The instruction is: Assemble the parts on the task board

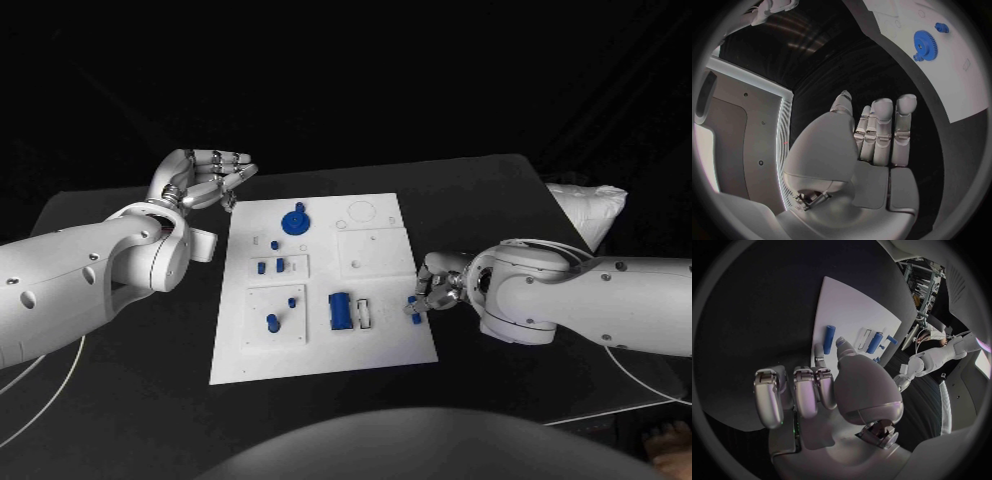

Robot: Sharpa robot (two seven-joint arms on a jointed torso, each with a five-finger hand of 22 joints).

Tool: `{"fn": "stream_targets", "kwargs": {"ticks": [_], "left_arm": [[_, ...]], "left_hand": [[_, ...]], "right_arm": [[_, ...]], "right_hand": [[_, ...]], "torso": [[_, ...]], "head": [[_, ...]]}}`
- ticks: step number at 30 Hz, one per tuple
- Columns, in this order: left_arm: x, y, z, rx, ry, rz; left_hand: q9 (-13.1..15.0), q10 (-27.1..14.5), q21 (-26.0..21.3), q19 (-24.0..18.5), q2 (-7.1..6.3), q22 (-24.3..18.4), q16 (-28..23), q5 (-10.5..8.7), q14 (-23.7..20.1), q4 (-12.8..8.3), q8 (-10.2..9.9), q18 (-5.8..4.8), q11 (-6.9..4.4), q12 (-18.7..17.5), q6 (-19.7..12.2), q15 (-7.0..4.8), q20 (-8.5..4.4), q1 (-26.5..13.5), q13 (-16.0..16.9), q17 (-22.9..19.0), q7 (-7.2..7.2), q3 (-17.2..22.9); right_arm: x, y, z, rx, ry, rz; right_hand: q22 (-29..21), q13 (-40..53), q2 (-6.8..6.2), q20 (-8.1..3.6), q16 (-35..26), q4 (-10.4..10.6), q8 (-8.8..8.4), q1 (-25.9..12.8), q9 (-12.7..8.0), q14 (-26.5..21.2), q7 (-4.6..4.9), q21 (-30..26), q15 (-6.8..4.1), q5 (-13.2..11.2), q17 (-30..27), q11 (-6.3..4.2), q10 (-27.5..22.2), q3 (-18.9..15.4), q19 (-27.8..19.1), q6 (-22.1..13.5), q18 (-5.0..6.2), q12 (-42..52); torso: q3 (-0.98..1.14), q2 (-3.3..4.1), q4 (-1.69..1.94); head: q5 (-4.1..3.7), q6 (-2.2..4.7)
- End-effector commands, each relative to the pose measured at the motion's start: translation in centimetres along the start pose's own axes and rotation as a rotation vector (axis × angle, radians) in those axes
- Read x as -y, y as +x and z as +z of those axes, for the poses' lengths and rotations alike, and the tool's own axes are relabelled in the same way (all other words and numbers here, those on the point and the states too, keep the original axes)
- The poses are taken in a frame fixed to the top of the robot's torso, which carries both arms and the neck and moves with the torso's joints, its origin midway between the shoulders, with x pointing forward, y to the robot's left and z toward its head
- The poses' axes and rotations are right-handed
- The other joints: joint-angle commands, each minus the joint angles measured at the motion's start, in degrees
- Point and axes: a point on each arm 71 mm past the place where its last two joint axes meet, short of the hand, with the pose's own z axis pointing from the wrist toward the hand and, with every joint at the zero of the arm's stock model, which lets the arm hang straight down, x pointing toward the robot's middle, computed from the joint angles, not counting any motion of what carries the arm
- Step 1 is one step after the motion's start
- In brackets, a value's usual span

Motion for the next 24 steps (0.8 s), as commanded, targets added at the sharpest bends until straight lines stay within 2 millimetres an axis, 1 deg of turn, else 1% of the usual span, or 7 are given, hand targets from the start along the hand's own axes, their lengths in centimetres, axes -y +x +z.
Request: {"fn": "stream_targets", "kwargs": {"ticks": [1,4,7,12,16,24], "left_arm": [[0.11,0.18,0.03,-0.013,0.006,-0.005],[0.11,0.19,0.04,-0.012,0.006,-0.005],[0.13,0.23,0.02,-0.014,0.006,-0.006],[0.13,0.2,0.01,-0.014,0.007,-0.006],[0.12,0.15,-0.02,-0.013,0.007,-0.005],[0.09,0.06,-0.06,-0.011,0.006,-0.005]], "left_hand": [[-0.1,-0.2,-0.2,0.5,0.53,-0.1,-0.2,0.2,0.2,-0.1,-0.2,0.4,0.03,-0.2,-0.3,0.03,0.05,-0.2,0.0,0.0,0.07,-0.3],[-0.1,-0.2,-0.2,0.5,0.53,-0.1,-0.2,0.2,0.2,-0.1,-0.2,0.4,0.03,-0.2,-0.3,0.03,0.05,-0.2,0.0,0.0,0.07,-0.3],[-0.1,-0.2,-0.2,0.5,0.53,-0.1,-0.2,0.2,0.2,-0.1,-0.2,0.4,0.03,-0.2,-0.3,0.03,0.05,-0.2,0.0,0.0,0.07,-0.3],[-0.1,-0.2,-0.2,0.5,0.53,-0.1,-0.2,0.2,0.2,-0.1,-0.2,0.4,0.03,-0.2,-0.3,0.03,0.05,-0.2,0.0,0.0,0.07,-0.3],[-0.1,-0.2,-0.2,0.5,0.53,-0.1,-0.2,0.2,0.2,-0.1,-0.2,0.4,0.03,-0.2,-0.3,0.03,0.05,-0.2,0.0,0.0,0.07,-0.3],[-0.1,-0.2,-0.2,0.5,0.53,-0.1,-0.2,0.2,0.2,-0.1,-0.2,0.4,0.03,-0.2,-0.3,0.03,0.05,-0.2,0.0,0.0,0.07,-0.3]], "right_arm": [[0.65,0.27,0.2,-0.013,0.09,-0.056],[0.62,0.3,0.37,-0.02,0.094,-0.065],[0.69,0.3,0.53,-0.026,0.102,-0.073],[0.68,0.36,0.74,-0.035,0.109,-0.088],[0.61,0.42,0.85,-0.04,0.111,-0.101],[0.49,0.58,1.0,-0.046,0.112,-0.126]], "right_hand": [[15.1,15.1,0.05,0.09,0.2,0.1,-0.23,0.5,-0.2,6.0,0.15,0.3,0.04,0.2,15.1,-0.04,6.0,0.3,6.0,0.0,-0.81,0.2],[15.1,15.1,0.13,0.08,0.2,0.0,-0.24,0.6,-0.3,6.0,0.14,0.3,0.03,0.2,15.1,-0.04,6.0,0.4,6.0,0.1,-0.81,0.2],[15.1,15.1,0.49,0.04,0.2,-0.3,-0.34,1.0,-0.5,6.0,0.09,0.3,-0.01,0.1,15.1,-0.08,6.0,1.1,6.0,0.1,-0.81,0.2],[15.1,15.1,0.54,-0.03,0.2,-1.4,-0.5,2.0,-0.9,6.0,0.06,0.3,-0.06,-1.2,15.1,-0.13,6.0,2.1,6.0,0.2,-0.81,0.2],[15.1,15.1,0.46,-0.04,0.2,-1.9,-0.59,2.4,-1.0,6.0,0.07,0.3,-0.07,-1.4,15.1,-0.14,6.0,2.4,6.0,0.2,-0.81,0.2],[15.1,15.1,0.19,-0.05,0.2,-2.5,-0.72,2.8,-1.2,6.0,0.11,0.3,-0.06,-1.5,15.1,-0.11,6.0,2.8,6.0,0.1,-0.81,0.2]], "torso": [[-0.04,0.03,0.04],[-0.03,0.0,-0.04],[-0.06,0.03,0.01],[0.01,-0.05,-0.05],[0.0,-0.02,-0.01],[0.0,-0.09,-0.11]], "head": [[0.04,0.0],[0.23,0.0],[0.21,0.0],[0.29,0.0],[0.17,0.0],[0.23,0.0]]}}
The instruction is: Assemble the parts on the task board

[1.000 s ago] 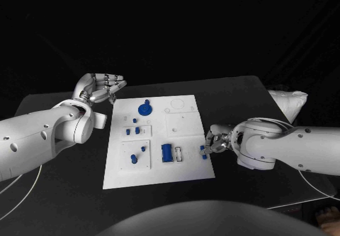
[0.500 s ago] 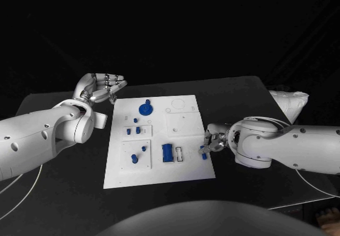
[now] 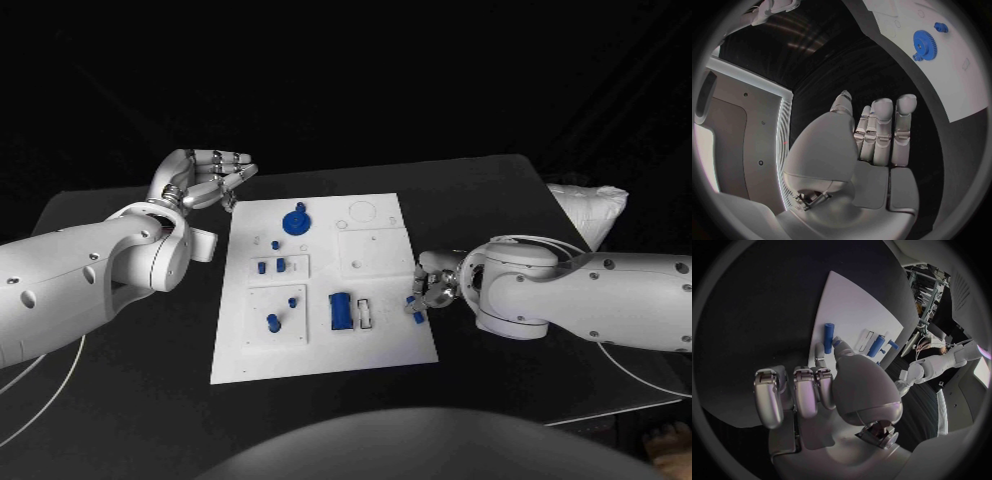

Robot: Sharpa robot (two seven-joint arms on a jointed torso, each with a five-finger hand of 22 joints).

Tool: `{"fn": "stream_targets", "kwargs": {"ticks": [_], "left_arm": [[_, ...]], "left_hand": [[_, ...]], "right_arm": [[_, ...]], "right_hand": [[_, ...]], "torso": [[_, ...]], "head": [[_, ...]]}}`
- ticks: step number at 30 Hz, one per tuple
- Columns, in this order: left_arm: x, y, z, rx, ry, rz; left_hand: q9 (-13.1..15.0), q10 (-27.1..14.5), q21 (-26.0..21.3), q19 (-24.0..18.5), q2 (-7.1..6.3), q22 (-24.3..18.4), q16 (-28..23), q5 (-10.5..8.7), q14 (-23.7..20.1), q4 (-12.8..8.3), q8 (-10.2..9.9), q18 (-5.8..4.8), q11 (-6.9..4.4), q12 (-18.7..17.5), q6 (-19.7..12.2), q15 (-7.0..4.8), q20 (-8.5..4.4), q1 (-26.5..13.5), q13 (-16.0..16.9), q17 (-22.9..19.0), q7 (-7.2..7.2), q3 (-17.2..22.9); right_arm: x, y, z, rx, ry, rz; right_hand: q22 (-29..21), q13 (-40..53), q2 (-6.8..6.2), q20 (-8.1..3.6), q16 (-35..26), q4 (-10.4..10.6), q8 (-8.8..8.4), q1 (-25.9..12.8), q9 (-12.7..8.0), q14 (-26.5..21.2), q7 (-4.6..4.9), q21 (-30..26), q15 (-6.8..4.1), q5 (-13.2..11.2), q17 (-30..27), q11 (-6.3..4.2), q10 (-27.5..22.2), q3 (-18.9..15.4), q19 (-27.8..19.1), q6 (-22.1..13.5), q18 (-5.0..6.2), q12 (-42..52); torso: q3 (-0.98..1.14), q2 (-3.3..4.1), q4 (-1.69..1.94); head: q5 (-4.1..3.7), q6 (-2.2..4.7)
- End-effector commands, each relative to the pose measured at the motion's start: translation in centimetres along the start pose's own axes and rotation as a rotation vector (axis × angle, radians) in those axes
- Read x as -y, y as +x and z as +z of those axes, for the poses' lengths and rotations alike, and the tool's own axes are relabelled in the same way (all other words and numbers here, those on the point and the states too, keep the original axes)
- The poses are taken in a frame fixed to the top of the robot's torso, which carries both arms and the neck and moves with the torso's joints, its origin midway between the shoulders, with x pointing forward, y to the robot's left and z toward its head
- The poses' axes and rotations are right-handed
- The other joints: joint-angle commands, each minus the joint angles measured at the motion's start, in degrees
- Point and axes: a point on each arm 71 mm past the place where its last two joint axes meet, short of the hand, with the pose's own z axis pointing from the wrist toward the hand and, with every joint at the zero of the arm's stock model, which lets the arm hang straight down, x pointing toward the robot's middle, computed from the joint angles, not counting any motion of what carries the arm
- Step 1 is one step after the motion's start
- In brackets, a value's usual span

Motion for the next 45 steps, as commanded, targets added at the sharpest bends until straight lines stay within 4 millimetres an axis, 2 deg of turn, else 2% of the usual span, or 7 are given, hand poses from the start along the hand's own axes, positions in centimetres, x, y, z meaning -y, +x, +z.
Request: {"fn": "stream_targets", "kwargs": {"ticks": [1,13,16,21,26,38,45], "left_arm": [[0.1,0.2,0.0,-0.013,0.008,-0.005],[0.1,0.1,0.0,-0.013,0.007,-0.005],[0.1,0.1,0.0,-0.013,0.006,-0.005],[0.1,0.1,0.0,-0.013,0.006,-0.005],[0.1,0.1,0.0,-0.013,0.006,-0.005],[0.1,0.1,0.0,-0.013,0.005,-0.004],[0.1,0.1,0.0,-0.015,0.005,-0.005]], "left_hand": [[-0.1,-0.2,-0.2,0.5,0.53,-0.1,-0.2,0.2,0.2,-0.1,-0.2,0.4,0.03,-0.2,-0.3,0.03,0.05,-0.2,0.0,0.0,0.07,-0.3],[-0.1,-0.2,-0.4,0.4,0.61,-0.1,-0.3,0.22,0.2,-0.1,-0.2,0.42,0.03,-0.2,-0.3,0.03,0.05,-0.2,0.0,-0.1,0.07,-0.4],[-0.1,-0.2,-0.4,0.4,0.61,-0.1,-0.3,0.22,0.2,-0.1,-0.2,0.42,0.03,-0.2,-0.3,0.03,0.05,-0.2,0.0,-0.1,0.07,-0.4],[-0.1,-0.2,-0.4,0.4,0.61,-0.1,-0.3,0.22,0.2,-0.1,-0.2,0.42,0.03,-0.2,-0.3,0.03,0.05,-0.2,0.0,-0.1,0.07,-0.4],[-0.1,-0.2,-0.4,0.4,0.61,-0.1,-0.3,0.22,0.2,-0.1,-0.2,0.42,0.03,-0.2,-0.3,0.03,0.05,-0.2,0.0,-0.1,0.07,-0.4],[-0.1,-0.2,-0.4,0.4,0.61,-0.1,-0.3,0.22,0.2,-0.1,-0.2,0.42,0.03,-0.2,-0.3,0.03,0.05,-0.2,0.0,-0.1,0.07,-0.4],[-0.1,-0.2,-0.4,0.4,0.61,-0.1,-0.3,0.22,0.2,-0.1,-0.2,0.42,0.03,-0.2,-0.3,0.03,0.05,-0.2,0.0,-0.1,0.07,-0.4]], "right_arm": [[1.1,0.9,0.2,-0.047,0.124,-0.057],[0.8,1.0,0.2,-0.049,0.119,-0.081],[0.7,1.0,0.2,-0.046,0.114,-0.078],[0.6,0.9,0.2,-0.036,0.102,-0.067],[0.5,0.9,0.2,-0.025,0.088,-0.041],[0.2,0.8,0.1,-0.008,0.048,0.089],[0.0,0.7,-0.1,-0.019,0.028,0.196]], "right_hand": [[15.1,15.0,-0.03,-0.05,0.2,-0.4,-0.74,0.7,-9.7,6.0,-0.09,0.3,-0.06,-0.3,15.1,-0.1,6.0,0.3,6.0,-0.5,-0.81,0.2],[15.1,15.0,0.25,-0.03,0.2,-2.9,-2.04,3.5,-11.2,6.0,0.09,0.3,0.0,1.6,15.1,0.06,6.0,2.9,6.0,-0.6,-0.81,0.2],[15.1,15.0,0.69,0.17,0.2,-4.1,-4.2,4.7,-13.2,6.0,0.64,0.3,0.35,3.8,15.1,0.52,6.0,5.0,6.0,-0.6,-0.81,0.2],[15.1,15.0,0.19,1.03,0.2,-6.0,-9.71,4.5,-19.5,6.0,1.26,0.3,1.4,7.9,15.1,0.93,6.0,10.6,6.0,3.5,-0.81,0.2],[15.1,15.0,-0.64,1.28,0.2,-7.3,-13.26,3.2,-23.8,6.0,1.26,0.3,1.46,8.5,15.1,1.14,6.0,14.9,6.0,6.0,-0.81,0.2],[15.1,15.0,0.28,0.16,0.2,-7.6,-14.95,0.8,-27.1,6.0,-1.21,0.3,-0.06,6.2,15.1,-0.99,6.0,18.2,6.0,10.9,-0.81,0.2],[15.1,15.0,1.0,-0.2,0.2,-7.2,-15.43,0.3,-27.7,6.0,-1.56,0.3,-0.43,6.0,15.1,-1.31,6.0,18.8,6.0,11.3,-0.81,0.2]], "torso": [[-0.02,-0.05,-0.05],[-0.01,0.02,0.03],[-0.01,0.02,0.02],[-0.02,0.03,0.05],[0.01,0.01,0.0],[-0.02,0.03,0.05],[-0.01,0.02,0.02]], "head": [[-0.03,0.0],[-0.24,0.0],[-0.22,0.0],[-0.15,0.0],[-0.03,0.0],[0.18,0.0],[0.32,0.0]]}}
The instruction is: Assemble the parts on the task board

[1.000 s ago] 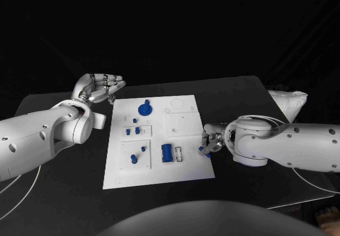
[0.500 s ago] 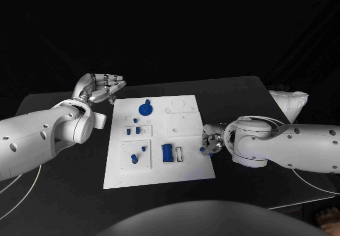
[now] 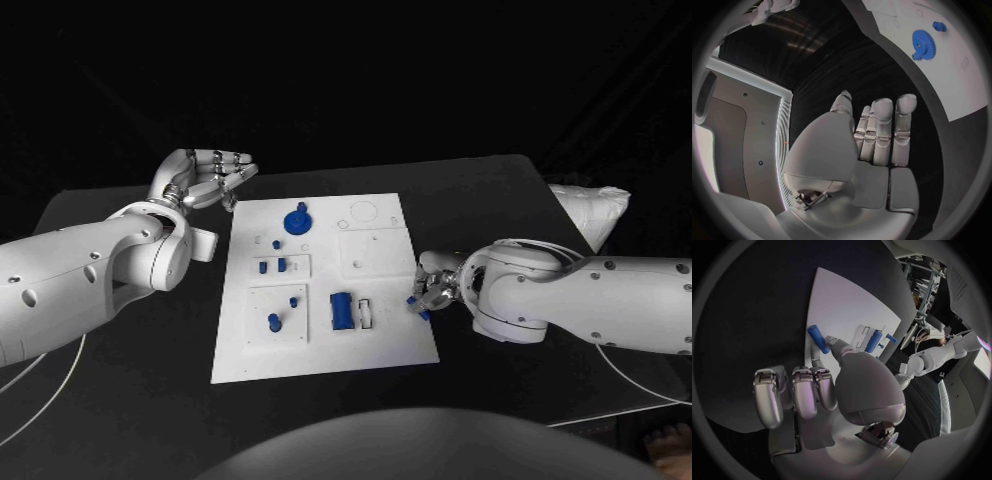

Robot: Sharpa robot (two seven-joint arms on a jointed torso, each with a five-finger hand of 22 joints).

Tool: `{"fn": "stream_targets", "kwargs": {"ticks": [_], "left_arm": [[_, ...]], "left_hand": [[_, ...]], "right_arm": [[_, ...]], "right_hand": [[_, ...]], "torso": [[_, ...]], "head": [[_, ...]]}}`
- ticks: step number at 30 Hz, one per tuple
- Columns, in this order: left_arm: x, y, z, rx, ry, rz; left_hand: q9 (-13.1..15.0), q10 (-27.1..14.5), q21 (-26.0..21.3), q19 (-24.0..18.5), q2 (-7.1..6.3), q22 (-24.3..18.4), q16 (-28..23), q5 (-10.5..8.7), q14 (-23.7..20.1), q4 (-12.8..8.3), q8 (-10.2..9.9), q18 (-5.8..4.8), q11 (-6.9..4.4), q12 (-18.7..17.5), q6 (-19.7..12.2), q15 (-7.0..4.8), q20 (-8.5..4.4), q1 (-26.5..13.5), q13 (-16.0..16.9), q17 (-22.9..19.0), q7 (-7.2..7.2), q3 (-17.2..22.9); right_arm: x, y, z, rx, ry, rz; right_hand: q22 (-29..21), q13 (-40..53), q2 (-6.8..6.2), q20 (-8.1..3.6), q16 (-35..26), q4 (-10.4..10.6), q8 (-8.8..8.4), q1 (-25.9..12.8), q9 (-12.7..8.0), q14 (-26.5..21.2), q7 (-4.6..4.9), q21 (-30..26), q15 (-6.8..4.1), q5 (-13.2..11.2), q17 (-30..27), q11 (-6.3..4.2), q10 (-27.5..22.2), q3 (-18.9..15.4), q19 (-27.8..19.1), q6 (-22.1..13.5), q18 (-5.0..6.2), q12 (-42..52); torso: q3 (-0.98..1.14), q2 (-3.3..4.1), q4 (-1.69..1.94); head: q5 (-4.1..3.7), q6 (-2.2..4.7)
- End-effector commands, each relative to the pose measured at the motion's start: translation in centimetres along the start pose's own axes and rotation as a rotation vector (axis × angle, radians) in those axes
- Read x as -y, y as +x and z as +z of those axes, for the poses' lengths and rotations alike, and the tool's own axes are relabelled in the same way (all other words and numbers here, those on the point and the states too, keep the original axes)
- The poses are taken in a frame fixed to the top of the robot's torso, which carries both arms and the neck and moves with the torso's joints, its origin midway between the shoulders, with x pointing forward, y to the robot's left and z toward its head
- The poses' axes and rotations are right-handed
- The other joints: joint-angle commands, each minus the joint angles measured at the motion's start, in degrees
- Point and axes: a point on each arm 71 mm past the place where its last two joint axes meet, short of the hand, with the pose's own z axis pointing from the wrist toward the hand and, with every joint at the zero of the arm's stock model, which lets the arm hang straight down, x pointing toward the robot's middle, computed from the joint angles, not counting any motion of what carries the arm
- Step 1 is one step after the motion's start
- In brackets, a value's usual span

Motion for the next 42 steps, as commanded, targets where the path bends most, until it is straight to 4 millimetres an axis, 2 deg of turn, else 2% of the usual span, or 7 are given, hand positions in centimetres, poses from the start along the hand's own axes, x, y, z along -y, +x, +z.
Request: {"fn": "stream_targets", "kwargs": {"ticks": [1,14,22,27,36,40,42], "left_arm": [[0.1,0.2,0.0,-0.017,0.008,-0.006],[0.2,0.3,0.1,-0.019,0.007,-0.007],[0.1,0.3,0.0,-0.018,0.006,-0.007],[0.2,0.3,0.1,-0.019,0.007,-0.007],[0.2,0.4,0.1,-0.02,0.007,-0.006],[0.2,0.5,0.2,-0.023,0.008,-0.006],[0.2,0.5,0.2,-0.025,0.008,-0.007]], "left_hand": [[-0.1,-0.2,-0.2,0.4,0.61,-0.1,-0.3,0.22,0.2,-0.1,-0.2,0.42,0.03,-0.2,-0.3,0.03,0.05,-0.2,0.0,-0.1,0.07,-0.4],[-0.1,-0.2,-0.4,0.4,0.68,-0.1,-0.3,0.24,0.2,-0.1,-0.2,0.43,0.03,-0.2,-0.3,0.03,0.05,-0.1,0.0,-0.1,0.07,-0.4],[-0.1,-0.2,-0.4,0.4,0.68,-0.1,-0.3,0.24,0.2,-0.1,-0.2,0.43,0.03,-0.2,-0.3,0.03,0.05,-0.1,0.0,-0.1,0.07,-0.4],[-0.1,-0.2,-0.4,0.4,0.68,-0.1,-0.3,0.24,0.2,-0.1,-0.2,0.43,0.03,-0.2,-0.3,0.03,0.05,-0.1,0.0,-0.1,0.07,-0.4],[-0.1,-0.2,-0.4,0.4,0.68,-0.1,-0.3,0.24,0.2,-0.1,-0.2,0.43,0.03,-0.2,-0.3,0.03,0.05,-0.1,0.0,-0.1,0.07,-0.4],[-0.1,-0.2,-0.4,0.4,0.68,-0.1,-0.3,0.24,0.2,-0.1,-0.2,0.43,0.03,-0.2,-0.3,0.03,0.05,-0.1,0.0,-0.1,0.07,-0.4],[-0.1,-0.2,-0.4,0.4,0.68,-0.1,-0.3,0.24,0.2,-0.1,-0.2,0.43,0.03,-0.2,-0.3,0.03,0.05,-0.1,0.0,-0.1,0.07,-0.4]], "right_arm": [[0.2,0.4,0.0,-0.024,0.026,0.111],[-0.4,-0.9,0.0,-0.023,0.002,0.235],[-0.3,-1.1,0.2,-0.022,0.001,0.256],[-0.3,-1.1,0.4,-0.033,0.008,0.25],[-1.0,-1.1,1.5,0.0,0.029,0.092],[-1.6,-0.8,2.2,0.032,0.025,-0.011],[-1.8,-0.6,2.3,0.045,0.02,-0.047]], "right_hand": [[15.1,15.1,0.78,-0.58,0.2,-1.4,-0.19,0.1,-41.0,6.1,-3.44,0.3,-0.51,-0.1,15.1,-0.39,6.1,1.8,6.0,3.8,-0.82,0.2],[15.1,15.1,0.13,-0.82,0.2,-1.9,-0.56,0.2,-41.5,6.1,-3.4,0.3,-0.71,-0.4,15.1,-0.42,6.1,1.8,6.0,4.0,-0.82,0.2],[15.1,15.1,-0.07,-0.9,0.2,-2.0,-0.69,0.1,-41.7,6.1,-3.36,0.3,-0.75,-0.8,15.1,-0.4,6.1,1.7,6.0,4.1,-0.82,0.2],[15.1,15.1,-0.24,-1.01,0.2,-2.0,-1.07,-0.1,-42.1,6.1,-3.34,0.3,-0.82,-2.0,15.1,-0.39,6.1,1.5,6.0,4.3,-0.82,0.2],[15.1,15.1,-0.5,-1.07,0.2,-1.8,-1.69,-0.5,-42.7,6.1,-3.15,0.3,-0.82,-3.5,15.1,-0.26,6.1,1.1,6.0,4.2,-0.82,0.2],[15.1,15.1,-0.92,-1.02,0.2,-1.7,-2.2,-0.9,-43.3,6.1,-3.03,0.3,-0.72,-5.1,15.1,-0.15,6.1,0.6,6.0,4.1,-0.82,0.2],[15.1,15.1,-1.16,-0.96,0.2,-1.5,-2.44,-1.1,-43.6,6.1,-2.96,0.3,-0.65,-6.3,15.1,-0.06,6.1,0.3,6.0,4.1,-0.82,0.2]], "torso": [[-0.01,-0.03,-0.02],[-0.03,-0.02,0.06],[-0.04,-0.05,-0.04],[-0.06,-0.06,-0.01],[-0.05,-0.1,-0.08],[0.05,-0.03,-0.01],[0.03,0.0,0.08]], "head": [[0.07,0.0],[0.2,0.0],[0.25,0.0],[0.15,0.0],[-0.16,0.0],[-0.1,0.0],[-0.04,0.0]]}}
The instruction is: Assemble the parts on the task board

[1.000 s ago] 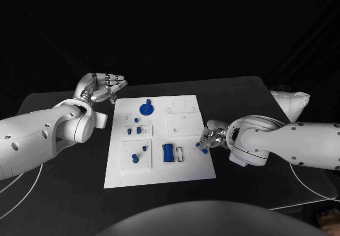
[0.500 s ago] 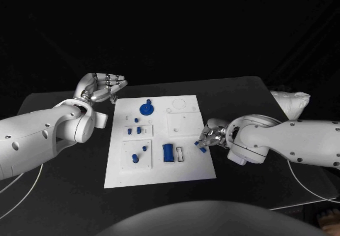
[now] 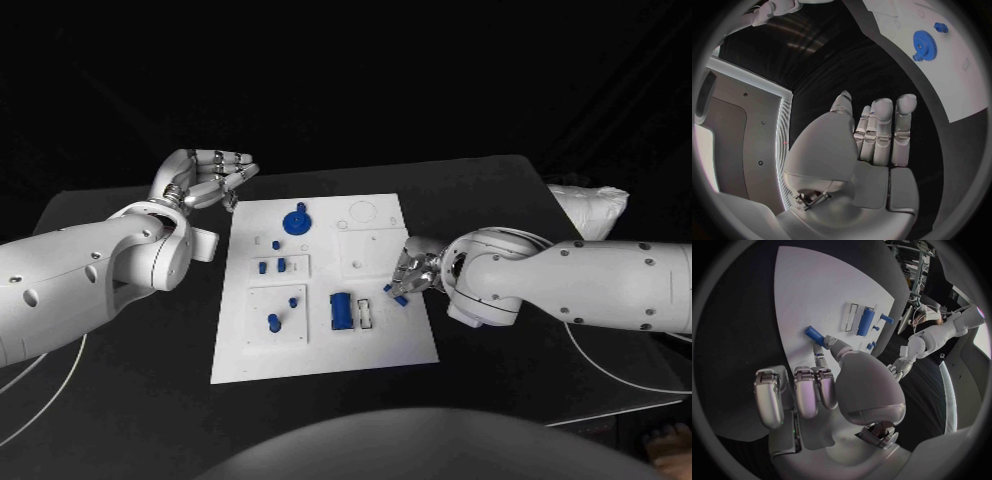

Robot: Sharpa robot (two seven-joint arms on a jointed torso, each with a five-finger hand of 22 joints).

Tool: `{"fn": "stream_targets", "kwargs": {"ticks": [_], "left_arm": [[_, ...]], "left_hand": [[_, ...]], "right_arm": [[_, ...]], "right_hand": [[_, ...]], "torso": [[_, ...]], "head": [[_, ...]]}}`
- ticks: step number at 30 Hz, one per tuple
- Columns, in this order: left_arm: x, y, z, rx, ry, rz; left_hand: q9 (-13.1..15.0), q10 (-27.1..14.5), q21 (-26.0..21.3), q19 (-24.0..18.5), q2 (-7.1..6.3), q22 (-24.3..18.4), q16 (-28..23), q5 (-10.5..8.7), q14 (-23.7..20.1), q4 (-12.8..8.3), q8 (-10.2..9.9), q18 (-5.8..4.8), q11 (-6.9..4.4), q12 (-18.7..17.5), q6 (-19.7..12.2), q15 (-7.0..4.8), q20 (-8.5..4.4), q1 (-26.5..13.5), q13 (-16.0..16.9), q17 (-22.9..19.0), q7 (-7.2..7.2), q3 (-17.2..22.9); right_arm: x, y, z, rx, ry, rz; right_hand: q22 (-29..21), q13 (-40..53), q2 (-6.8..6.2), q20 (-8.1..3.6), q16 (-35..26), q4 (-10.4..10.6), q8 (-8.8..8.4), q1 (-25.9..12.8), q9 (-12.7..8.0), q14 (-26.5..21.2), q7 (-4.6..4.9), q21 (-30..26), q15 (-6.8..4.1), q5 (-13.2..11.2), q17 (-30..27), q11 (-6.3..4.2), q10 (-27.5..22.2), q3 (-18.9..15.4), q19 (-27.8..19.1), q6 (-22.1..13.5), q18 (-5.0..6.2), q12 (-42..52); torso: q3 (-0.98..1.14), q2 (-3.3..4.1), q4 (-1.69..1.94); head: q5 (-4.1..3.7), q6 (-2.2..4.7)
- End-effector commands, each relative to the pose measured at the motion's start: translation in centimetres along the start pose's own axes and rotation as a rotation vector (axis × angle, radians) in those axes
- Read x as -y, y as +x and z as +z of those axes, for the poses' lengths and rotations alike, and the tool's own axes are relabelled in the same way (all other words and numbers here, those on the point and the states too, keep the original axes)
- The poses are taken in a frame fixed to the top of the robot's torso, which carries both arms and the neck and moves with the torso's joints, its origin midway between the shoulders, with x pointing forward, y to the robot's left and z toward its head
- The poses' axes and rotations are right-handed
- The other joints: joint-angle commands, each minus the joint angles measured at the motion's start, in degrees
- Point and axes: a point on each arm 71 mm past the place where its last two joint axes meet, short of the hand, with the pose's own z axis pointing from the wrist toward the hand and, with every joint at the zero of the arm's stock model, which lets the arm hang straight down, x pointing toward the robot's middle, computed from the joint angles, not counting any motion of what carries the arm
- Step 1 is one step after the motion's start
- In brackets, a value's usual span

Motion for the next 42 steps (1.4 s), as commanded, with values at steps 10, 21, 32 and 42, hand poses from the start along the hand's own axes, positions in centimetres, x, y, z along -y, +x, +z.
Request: {"fn": "stream_targets", "kwargs": {"ticks": [10,21,32,42], "left_arm": [[0.08,0.16,0.0,-0.017,0.005,-0.006],[0.11,0.32,0.05,-0.023,0.006,-0.009],[0.12,0.41,0.08,-0.027,0.005,-0.01],[0.13,0.47,0.08,-0.031,0.005,-0.012]], "left_hand": [[-0.1,-0.2,-0.4,0.4,0.44,-0.1,-0.3,0.24,0.2,-0.1,-0.2,0.44,0.03,-0.2,-0.3,0.03,0.05,0.1,0.0,-0.1,0.07,-0.4],[-0.1,-0.2,-0.5,0.4,0.54,-0.1,-0.4,0.24,0.1,-0.1,-0.2,0.44,0.02,-0.2,-0.3,0.03,0.05,0.2,0.0,-0.2,0.06,-0.5],[-0.1,-0.2,-0.5,0.4,0.54,-0.1,-0.4,0.24,0.1,-0.1,-0.2,0.44,0.02,-0.2,-0.3,0.03,0.05,0.2,0.0,-0.2,0.06,-0.5],[-0.1,-0.2,-0.6,0.4,0.57,-0.2,-0.5,0.23,0.1,-0.1,-0.2,0.46,0.02,-0.2,-0.3,0.03,0.05,0.1,0.0,-0.2,0.06,-0.5]], "right_arm": [[0.15,0.94,-0.1,0.077,0.012,-0.284],[0.16,1.24,-0.07,0.055,0.038,-0.398],[0.01,1.33,0.17,0.049,0.056,-0.512],[-0.07,1.53,0.24,0.033,0.068,-0.577]], "right_hand": [[15.1,15.1,-3.36,0.61,0.2,1.5,-0.07,-3.3,-1.0,6.1,1.04,0.3,0.67,-3.9,15.1,1.04,6.1,-3.9,6.0,1.7,-0.81,0.2],[15.1,15.1,-4.08,0.58,0.2,2.4,0.41,-4.7,-0.4,6.1,0.81,0.3,0.42,-4.6,15.1,0.82,6.1,-5.6,6.0,2.1,-0.81,0.2],[15.1,15.1,-4.02,0.55,0.2,2.9,0.46,-5.4,-0.1,6.1,0.87,0.3,0.42,-4.9,15.1,0.87,6.1,-6.2,6.0,1.8,-0.81,0.2],[15.1,15.1,-4.61,0.52,0.2,3.4,0.95,-6.3,0.6,6.1,0.72,0.3,0.38,-4.5,15.1,0.74,6.1,-7.1,6.0,2.0,-0.81,0.2]], "torso": [[0.02,0.09,-0.03],[0.02,0.03,0.06],[0.01,0.06,0.08],[0.02,0.04,0.06]], "head": [[0.19,0.0],[0.0,0.0],[-0.1,0.0],[-0.12,0.0]]}}
